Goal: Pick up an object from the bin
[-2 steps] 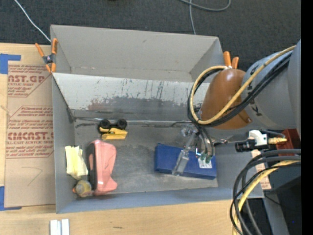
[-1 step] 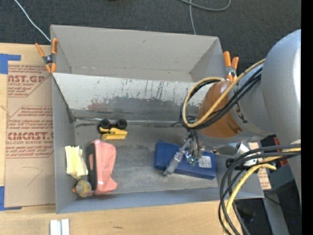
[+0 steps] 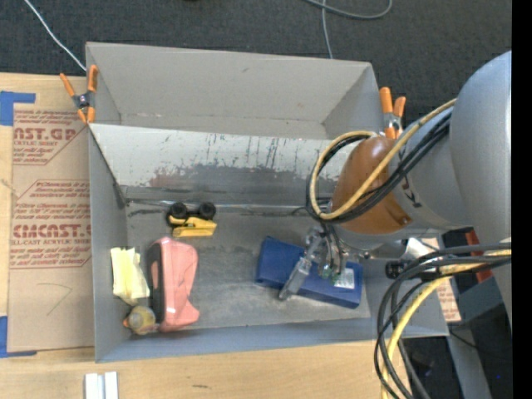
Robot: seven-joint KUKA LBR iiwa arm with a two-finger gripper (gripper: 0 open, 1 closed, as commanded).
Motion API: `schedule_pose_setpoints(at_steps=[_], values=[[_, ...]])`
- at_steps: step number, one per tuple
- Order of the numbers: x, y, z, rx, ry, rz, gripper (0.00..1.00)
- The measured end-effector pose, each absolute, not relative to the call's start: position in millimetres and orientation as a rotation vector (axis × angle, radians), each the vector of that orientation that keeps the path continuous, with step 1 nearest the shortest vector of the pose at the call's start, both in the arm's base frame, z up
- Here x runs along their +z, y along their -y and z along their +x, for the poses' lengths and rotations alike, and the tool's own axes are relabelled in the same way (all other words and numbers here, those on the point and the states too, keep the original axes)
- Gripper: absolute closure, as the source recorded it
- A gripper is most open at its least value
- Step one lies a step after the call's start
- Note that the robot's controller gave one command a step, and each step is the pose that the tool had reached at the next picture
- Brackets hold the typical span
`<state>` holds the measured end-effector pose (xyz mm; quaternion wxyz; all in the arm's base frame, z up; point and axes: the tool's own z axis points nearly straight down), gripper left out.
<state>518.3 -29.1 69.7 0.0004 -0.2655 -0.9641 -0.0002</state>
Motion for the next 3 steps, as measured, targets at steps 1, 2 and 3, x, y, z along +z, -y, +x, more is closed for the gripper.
schedule_pose_setpoints(at_steps=[1, 2, 3], values=[[69.7, 29.1, 518.3, 0.000, 3.028, -0.833, 1.00], [71.8, 29.0, 517.6, 0.000, 3.026, -0.833, 1.00], [79.2, 28.8, 517.5, -0.001, 3.026, -0.833, 1.00]])
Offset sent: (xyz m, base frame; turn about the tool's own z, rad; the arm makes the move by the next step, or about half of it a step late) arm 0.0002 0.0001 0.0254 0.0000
